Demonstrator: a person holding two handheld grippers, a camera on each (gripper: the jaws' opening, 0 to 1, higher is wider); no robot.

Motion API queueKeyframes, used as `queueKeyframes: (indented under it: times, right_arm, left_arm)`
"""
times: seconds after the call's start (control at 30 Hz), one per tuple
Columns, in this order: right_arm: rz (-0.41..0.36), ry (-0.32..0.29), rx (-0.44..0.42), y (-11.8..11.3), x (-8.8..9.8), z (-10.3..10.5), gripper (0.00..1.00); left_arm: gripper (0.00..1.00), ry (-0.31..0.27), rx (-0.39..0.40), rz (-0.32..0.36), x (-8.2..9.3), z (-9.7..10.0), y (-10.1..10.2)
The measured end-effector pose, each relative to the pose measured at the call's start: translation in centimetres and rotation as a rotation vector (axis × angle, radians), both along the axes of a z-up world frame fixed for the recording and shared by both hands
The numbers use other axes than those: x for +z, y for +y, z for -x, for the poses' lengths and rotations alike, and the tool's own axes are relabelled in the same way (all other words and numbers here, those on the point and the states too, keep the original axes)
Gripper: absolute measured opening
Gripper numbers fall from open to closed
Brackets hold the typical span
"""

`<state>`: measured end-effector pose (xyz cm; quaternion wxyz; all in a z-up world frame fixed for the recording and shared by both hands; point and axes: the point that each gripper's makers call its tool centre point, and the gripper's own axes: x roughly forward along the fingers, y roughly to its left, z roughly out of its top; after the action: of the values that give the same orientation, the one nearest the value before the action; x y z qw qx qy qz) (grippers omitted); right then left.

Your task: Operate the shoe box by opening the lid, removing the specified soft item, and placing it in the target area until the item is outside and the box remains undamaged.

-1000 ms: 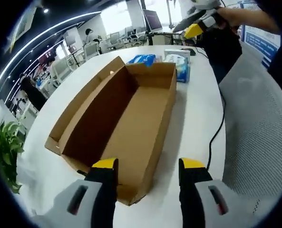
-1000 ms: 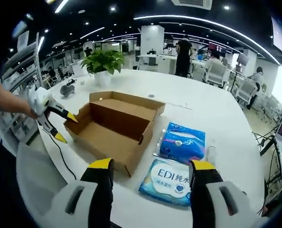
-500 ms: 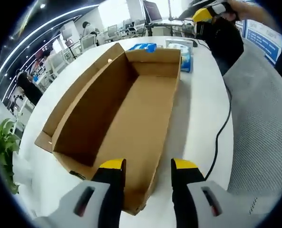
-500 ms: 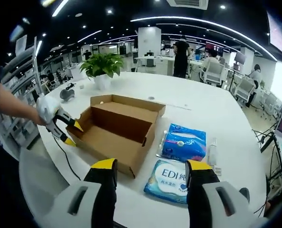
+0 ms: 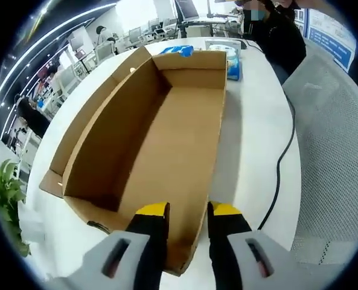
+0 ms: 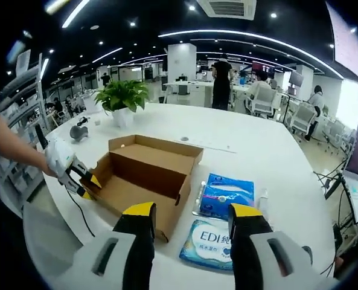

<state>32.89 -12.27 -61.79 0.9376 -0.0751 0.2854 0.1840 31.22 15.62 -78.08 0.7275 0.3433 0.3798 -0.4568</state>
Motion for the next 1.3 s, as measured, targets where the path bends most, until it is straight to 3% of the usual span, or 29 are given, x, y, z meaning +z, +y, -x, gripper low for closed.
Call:
queueKeyframes:
  times: [0.13,0.23,0.43,0.6,0.7,0.73,0.83,0.87,0.93,1.03,1.2,1.3]
  right_arm:
    - [0.013,-0.004,0.011,0.4,0.2,0.1,0.46]
    - [0.028,0.0,0.016,0.4,-0.1,0.2,0.46]
    - [0.027,0.016,0.011,0.3,-0.5,0.7,0.45]
    - [0.043,0.022,0.014,0.5,-0.8,1.1,0.44]
    - [0.054,0.026,0.011,0.5,-0.8,1.3,0.44]
    - [0.058,0.025,0.009,0.5,-0.8,1.4,0.44]
    - [0.069,0.026,-0.001,0.1,-0.8,1.9,0.44]
    - [0.07,0.026,-0.006,0.0,-0.8,2.0,0.44]
    - [0.075,0.031,-0.02,-0.5,-0.8,2.4,0.44]
    - [0.079,0.036,-0.035,-0.9,-0.7,3.0,0.44]
    - [0.092,0.046,-0.056,-1.4,-1.0,3.4,0.44]
    - [0.097,0.045,-0.051,-0.9,-0.9,3.1,0.44]
  left_arm:
    - [0.11,0.033,-0.022,0.002,-0.1,0.8,-0.1]
    - [0.11,-0.01,-0.086,-0.076,-0.5,0.8,0.2]
    - [0.09,0.015,-0.077,-0.056,-0.4,0.8,0.3]
    - [0.09,0.028,-0.082,-0.078,-0.6,0.8,0.2]
    - [0.09,0.032,-0.064,-0.071,-0.2,0.7,-0.2]
    - [0.1,0.026,-0.06,-0.031,0.2,0.6,-0.8]
    - [0.24,0.011,-0.048,0.014,0.7,0.1,-1.7]
    - [0.23,0.011,-0.052,0.021,0.7,0.1,-1.8]
    - [0.22,0.018,-0.055,0.035,0.1,0.0,-2.2]
    - [0.19,0.023,-0.07,0.001,-1.2,0.2,-2.1]
    - [0.12,-0.01,-0.162,-0.021,-2.0,0.4,-2.3]
    - [0.08,0.016,-0.169,-0.046,-3.0,0.6,-2.1]
